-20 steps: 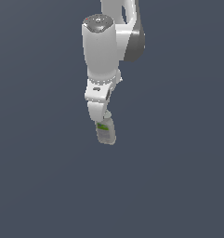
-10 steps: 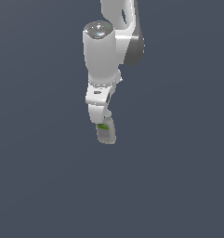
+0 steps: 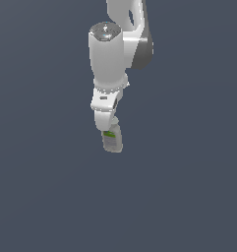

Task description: Pick up the object and move it to a goal position.

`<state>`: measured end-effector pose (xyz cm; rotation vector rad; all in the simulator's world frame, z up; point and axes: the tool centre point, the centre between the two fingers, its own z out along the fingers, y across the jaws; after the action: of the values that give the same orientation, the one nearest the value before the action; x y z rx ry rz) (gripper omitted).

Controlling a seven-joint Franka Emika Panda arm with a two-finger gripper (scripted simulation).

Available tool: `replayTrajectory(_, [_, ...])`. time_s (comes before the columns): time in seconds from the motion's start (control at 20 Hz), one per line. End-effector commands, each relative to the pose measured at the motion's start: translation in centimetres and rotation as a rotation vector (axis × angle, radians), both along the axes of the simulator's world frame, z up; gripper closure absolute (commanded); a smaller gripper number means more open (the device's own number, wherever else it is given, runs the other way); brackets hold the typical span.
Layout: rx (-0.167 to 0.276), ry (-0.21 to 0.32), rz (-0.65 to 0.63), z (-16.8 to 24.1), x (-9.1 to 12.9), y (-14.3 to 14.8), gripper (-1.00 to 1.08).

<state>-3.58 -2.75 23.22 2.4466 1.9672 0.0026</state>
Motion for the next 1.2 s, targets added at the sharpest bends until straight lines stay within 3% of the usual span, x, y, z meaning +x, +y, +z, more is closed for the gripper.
replayTrajectory(0.0, [0.001, 0.0, 0.002, 0.1, 0.1, 0.7, 1.08])
replayTrajectory(0.35, [0.001, 0.0, 0.001, 0.6, 1.0, 5.1, 1.08])
replayTrajectory(0.9, [0.002, 0.001, 0.001, 1.8, 3.6, 16.7, 1.08])
replayTrajectory(1.15, [0.002, 0.002, 0.0, 2.2, 4.7, 20.6, 1.08])
